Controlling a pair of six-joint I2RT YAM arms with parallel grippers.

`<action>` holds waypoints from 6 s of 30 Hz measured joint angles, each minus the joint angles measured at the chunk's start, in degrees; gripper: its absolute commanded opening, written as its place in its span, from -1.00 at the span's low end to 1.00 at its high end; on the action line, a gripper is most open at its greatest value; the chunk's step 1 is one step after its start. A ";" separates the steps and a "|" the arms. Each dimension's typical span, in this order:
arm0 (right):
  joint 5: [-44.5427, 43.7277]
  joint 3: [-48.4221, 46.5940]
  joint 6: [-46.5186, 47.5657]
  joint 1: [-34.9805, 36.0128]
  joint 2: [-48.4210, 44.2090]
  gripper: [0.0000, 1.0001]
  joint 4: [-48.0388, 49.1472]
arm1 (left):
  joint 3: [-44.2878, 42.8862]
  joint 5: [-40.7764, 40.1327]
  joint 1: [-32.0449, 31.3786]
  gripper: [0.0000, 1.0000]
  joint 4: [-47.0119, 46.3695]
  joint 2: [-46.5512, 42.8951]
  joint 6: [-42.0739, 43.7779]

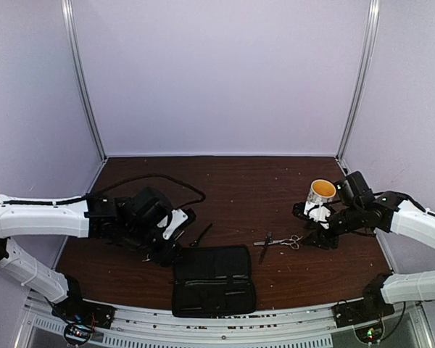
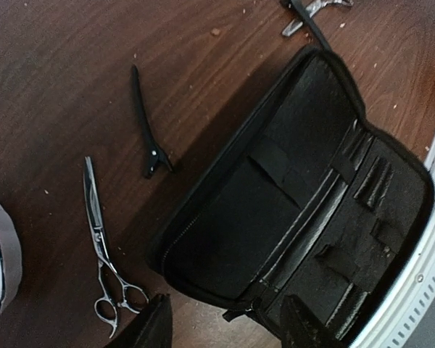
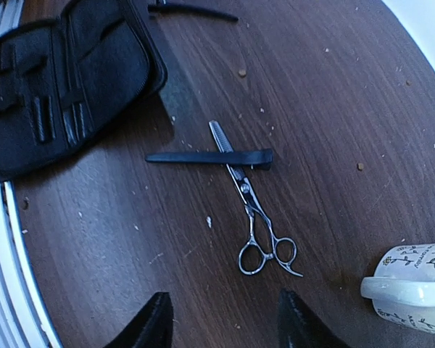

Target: Sort the hair-cutting tools

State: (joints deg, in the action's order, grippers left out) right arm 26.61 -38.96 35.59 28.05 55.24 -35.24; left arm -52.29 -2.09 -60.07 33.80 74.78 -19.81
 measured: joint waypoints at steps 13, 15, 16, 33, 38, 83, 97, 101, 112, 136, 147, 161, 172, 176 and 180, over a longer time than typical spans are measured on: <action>-11.17 -10.69 3.34 1.25 19.85 -0.27 -1.81 | 6.03 -1.22 -1.27 0.47 -5.29 0.79 -5.22; -11.82 -13.09 3.67 2.01 22.03 -0.23 -2.36 | 7.32 -1.92 -1.27 0.47 -6.23 -0.55 -6.93; -11.93 -14.23 3.69 2.58 23.04 -0.22 -2.38 | 8.00 -2.25 -1.27 0.47 -6.71 -1.25 -7.58; -2.51 -36.98 1.33 5.60 48.02 -0.24 -12.85 | 13.86 -3.80 -1.29 0.35 -11.56 -6.12 -14.40; -1.92 -39.10 -0.39 5.62 51.19 -0.24 -14.80 | 13.97 -3.76 -1.29 0.35 -12.37 -6.32 -14.95; 2.38 -42.42 -5.77 2.67 58.55 -0.61 -19.17 | 13.99 -3.10 -1.29 0.33 -13.27 -6.27 -15.52; 4.70 -46.12 -5.99 2.45 61.46 -0.40 -19.69 | 13.99 -3.02 -1.29 0.33 -14.53 -6.27 -16.26; 5.14 -46.12 -5.79 2.45 62.42 -0.54 -20.22 | 13.99 -3.02 -1.27 0.32 -14.60 -6.27 -16.37; 10.19 -46.23 -3.98 2.43 62.64 -1.00 -22.75 | 13.97 -2.99 -1.29 0.32 -14.99 -5.90 -16.35; 19.96 -27.12 -0.04 1.16 23.26 -1.00 -16.96 | -10.10 9.16 -1.27 0.25 -28.09 11.30 -9.75; 20.52 -15.93 -5.51 2.99 7.19 -1.00 -1.95 | -15.37 22.86 -1.88 0.15 -44.30 23.76 -14.69; 19.80 -15.17 -8.83 3.21 4.70 -1.00 3.02 | -19.63 25.81 -4.42 -0.70 -45.07 27.43 -14.62; 19.45 -14.14 -9.70 3.43 4.07 -0.26 3.45 | -19.91 25.24 -4.37 -1.00 -43.95 27.82 -13.44; 18.38 -12.72 -10.32 3.43 3.23 -0.12 3.76 | -19.89 22.97 -4.37 -1.00 -37.57 26.21 -8.85; 18.12 -11.74 -9.84 3.43 2.51 -0.12 3.48 | -16.83 18.45 -4.37 -1.00 -28.26 19.78 -2.62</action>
State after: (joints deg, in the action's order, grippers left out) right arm 44.73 -50.70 25.76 31.48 57.76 -31.77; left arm -69.12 16.36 -64.45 5.54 94.56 -22.44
